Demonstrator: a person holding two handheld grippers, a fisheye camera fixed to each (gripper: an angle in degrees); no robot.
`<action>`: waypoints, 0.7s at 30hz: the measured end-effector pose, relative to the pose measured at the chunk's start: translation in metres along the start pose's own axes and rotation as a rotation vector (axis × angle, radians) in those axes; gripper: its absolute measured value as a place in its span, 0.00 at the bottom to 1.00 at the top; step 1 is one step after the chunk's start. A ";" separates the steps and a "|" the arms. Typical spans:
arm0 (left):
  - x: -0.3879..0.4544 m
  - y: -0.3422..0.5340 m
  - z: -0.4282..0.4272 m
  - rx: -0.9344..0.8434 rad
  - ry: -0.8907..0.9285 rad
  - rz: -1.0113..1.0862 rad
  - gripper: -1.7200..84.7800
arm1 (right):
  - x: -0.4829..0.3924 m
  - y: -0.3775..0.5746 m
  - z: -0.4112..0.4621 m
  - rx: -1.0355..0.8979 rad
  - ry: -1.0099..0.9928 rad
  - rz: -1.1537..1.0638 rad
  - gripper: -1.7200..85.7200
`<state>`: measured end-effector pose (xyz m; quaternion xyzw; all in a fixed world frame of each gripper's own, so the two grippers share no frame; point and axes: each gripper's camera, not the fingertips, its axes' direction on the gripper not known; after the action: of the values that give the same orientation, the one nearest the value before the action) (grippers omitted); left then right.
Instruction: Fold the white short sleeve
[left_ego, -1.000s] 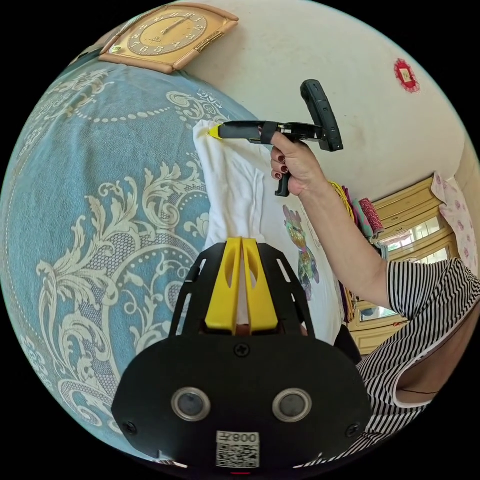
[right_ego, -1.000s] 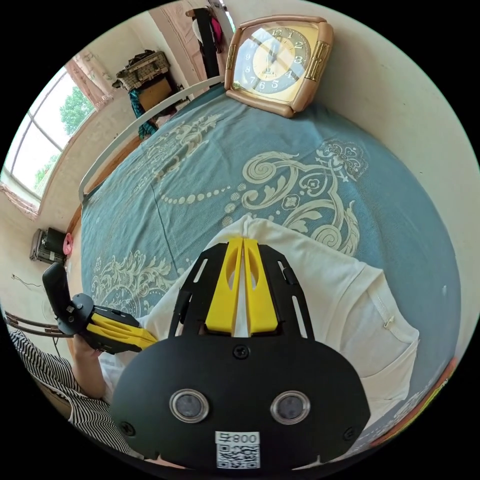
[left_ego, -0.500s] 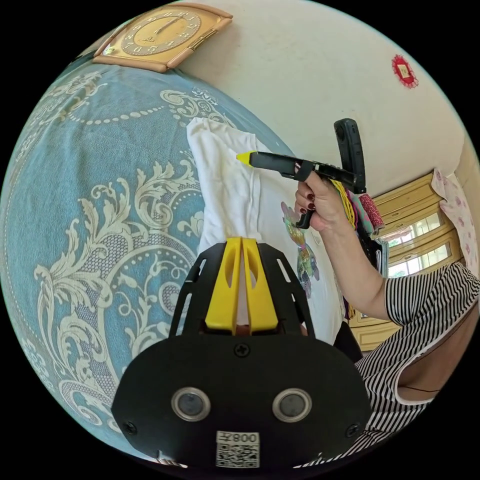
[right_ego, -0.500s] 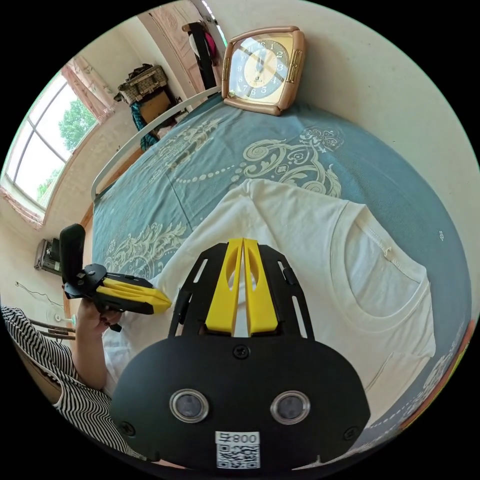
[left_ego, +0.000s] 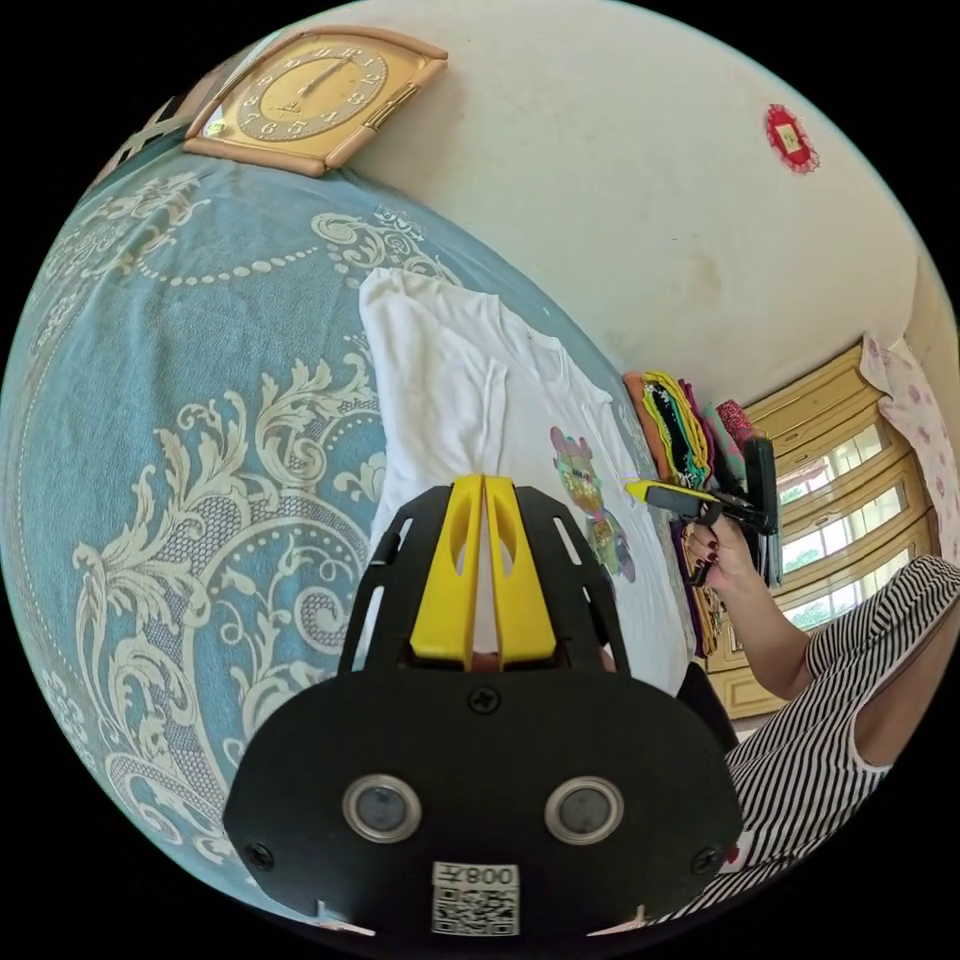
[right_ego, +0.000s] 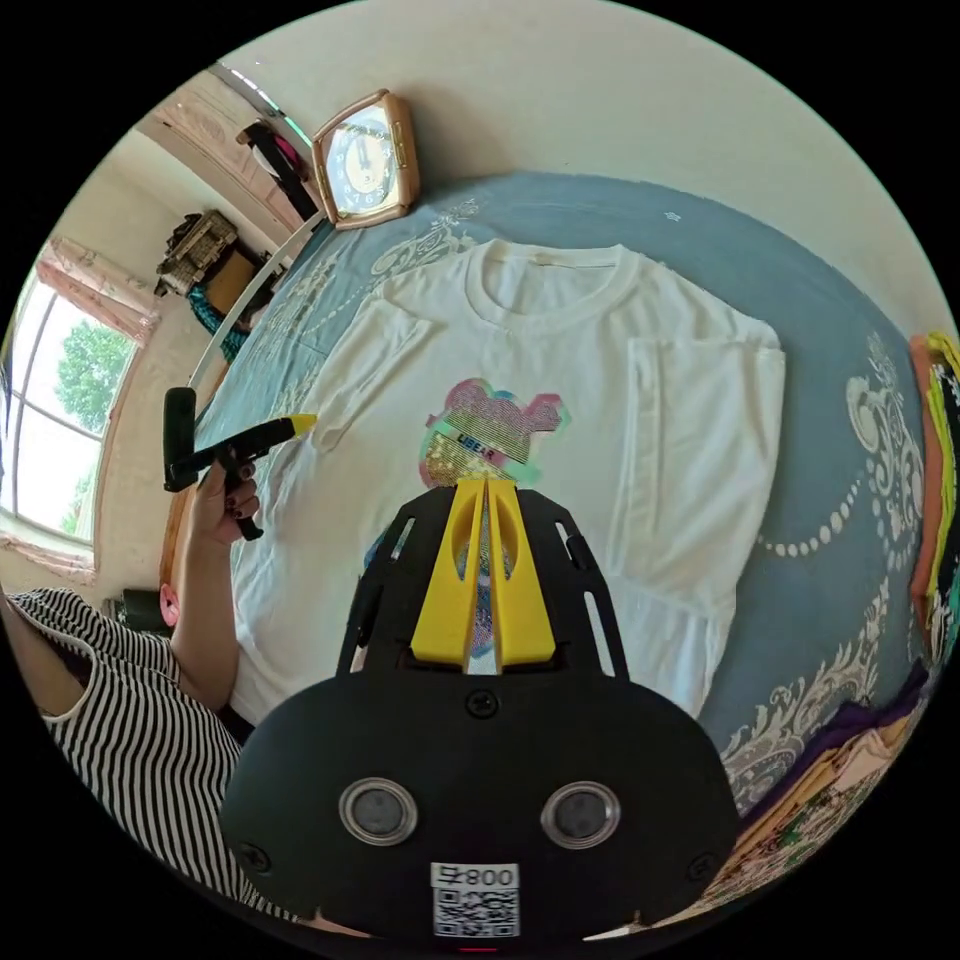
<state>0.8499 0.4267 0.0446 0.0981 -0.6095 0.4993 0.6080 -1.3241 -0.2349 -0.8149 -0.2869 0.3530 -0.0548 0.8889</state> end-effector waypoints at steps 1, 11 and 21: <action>0.000 0.003 0.001 -0.002 0.004 -0.001 0.02 | 0.013 0.022 -0.006 0.018 0.042 0.034 0.02; 0.018 0.041 0.018 -0.047 -0.093 -0.044 0.02 | 0.074 0.126 0.078 -0.090 0.150 0.097 0.02; -0.013 0.132 -0.056 0.383 0.196 -0.217 0.02 | 0.108 0.246 0.112 -0.040 0.042 0.191 0.02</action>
<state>0.7930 0.5249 -0.0443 0.2275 -0.4275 0.5447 0.6846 -1.1962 -0.0105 -0.9484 -0.2685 0.3981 0.0311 0.8766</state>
